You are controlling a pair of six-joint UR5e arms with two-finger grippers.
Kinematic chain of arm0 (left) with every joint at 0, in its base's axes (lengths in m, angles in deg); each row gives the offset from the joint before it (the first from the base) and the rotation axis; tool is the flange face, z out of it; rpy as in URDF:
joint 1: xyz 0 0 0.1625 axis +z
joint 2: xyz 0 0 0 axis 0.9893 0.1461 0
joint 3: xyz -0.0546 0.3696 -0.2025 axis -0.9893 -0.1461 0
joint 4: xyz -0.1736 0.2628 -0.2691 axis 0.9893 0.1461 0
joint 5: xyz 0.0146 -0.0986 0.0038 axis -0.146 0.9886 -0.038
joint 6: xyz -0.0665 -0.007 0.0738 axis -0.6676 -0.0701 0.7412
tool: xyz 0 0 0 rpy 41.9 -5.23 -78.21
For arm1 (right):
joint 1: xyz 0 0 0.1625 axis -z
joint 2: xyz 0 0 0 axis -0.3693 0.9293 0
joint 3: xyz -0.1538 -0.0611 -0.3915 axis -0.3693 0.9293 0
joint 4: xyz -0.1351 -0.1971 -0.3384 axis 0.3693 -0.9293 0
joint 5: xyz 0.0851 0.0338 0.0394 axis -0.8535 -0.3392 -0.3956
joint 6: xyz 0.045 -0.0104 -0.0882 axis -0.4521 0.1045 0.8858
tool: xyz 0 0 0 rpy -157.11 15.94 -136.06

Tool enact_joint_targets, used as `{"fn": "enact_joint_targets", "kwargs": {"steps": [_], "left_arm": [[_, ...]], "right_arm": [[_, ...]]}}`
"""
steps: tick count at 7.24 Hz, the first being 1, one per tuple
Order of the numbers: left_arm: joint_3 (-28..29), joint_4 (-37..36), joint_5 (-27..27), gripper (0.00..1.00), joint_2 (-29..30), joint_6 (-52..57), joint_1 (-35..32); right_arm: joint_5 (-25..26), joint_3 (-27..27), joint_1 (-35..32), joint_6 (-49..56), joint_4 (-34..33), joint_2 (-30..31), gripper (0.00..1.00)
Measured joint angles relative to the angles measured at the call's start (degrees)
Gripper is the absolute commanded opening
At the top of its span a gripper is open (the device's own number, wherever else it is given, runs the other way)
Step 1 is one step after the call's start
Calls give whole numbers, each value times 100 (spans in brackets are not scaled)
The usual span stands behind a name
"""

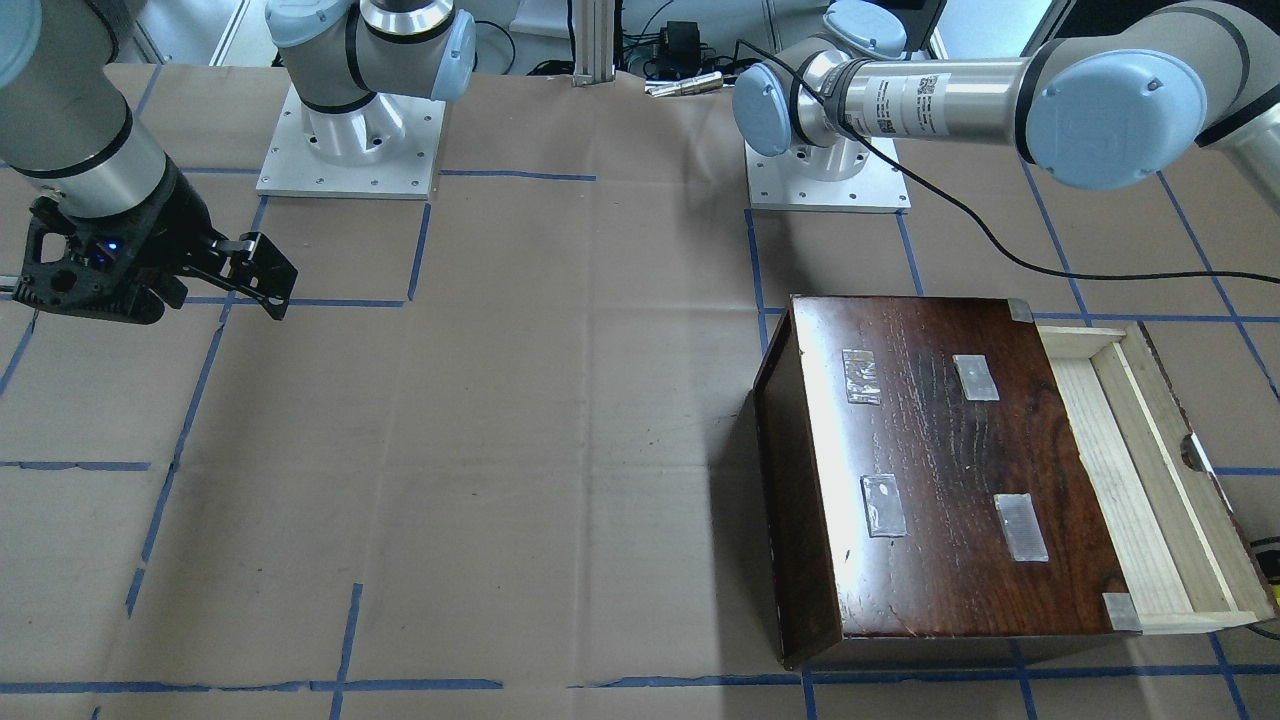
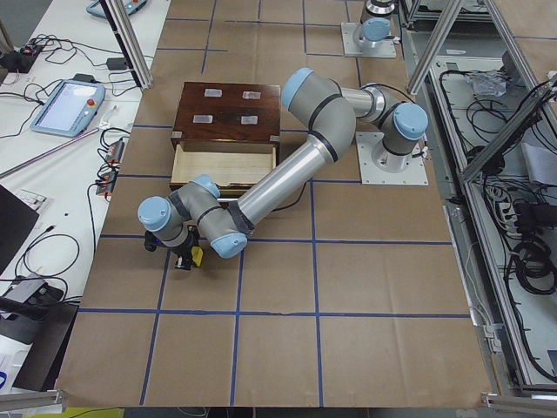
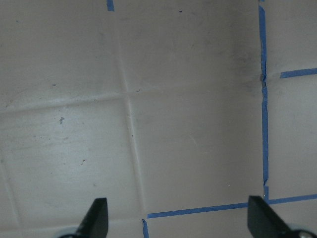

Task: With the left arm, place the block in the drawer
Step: 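Lift the yellow cube and carry it over the open drawer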

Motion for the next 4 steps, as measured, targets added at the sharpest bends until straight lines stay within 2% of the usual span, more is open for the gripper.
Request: {"fn": "enact_joint_targets", "kwargs": {"steps": [2, 4], "left_arm": [[-22, 318, -252, 0, -491, 86, 11], [-217, 1082, -625, 0, -1468, 117, 60]], "right_arm": [[0, -1, 0, -2, 0, 0, 100], [0, 1, 0, -6, 0, 0, 100]]}}
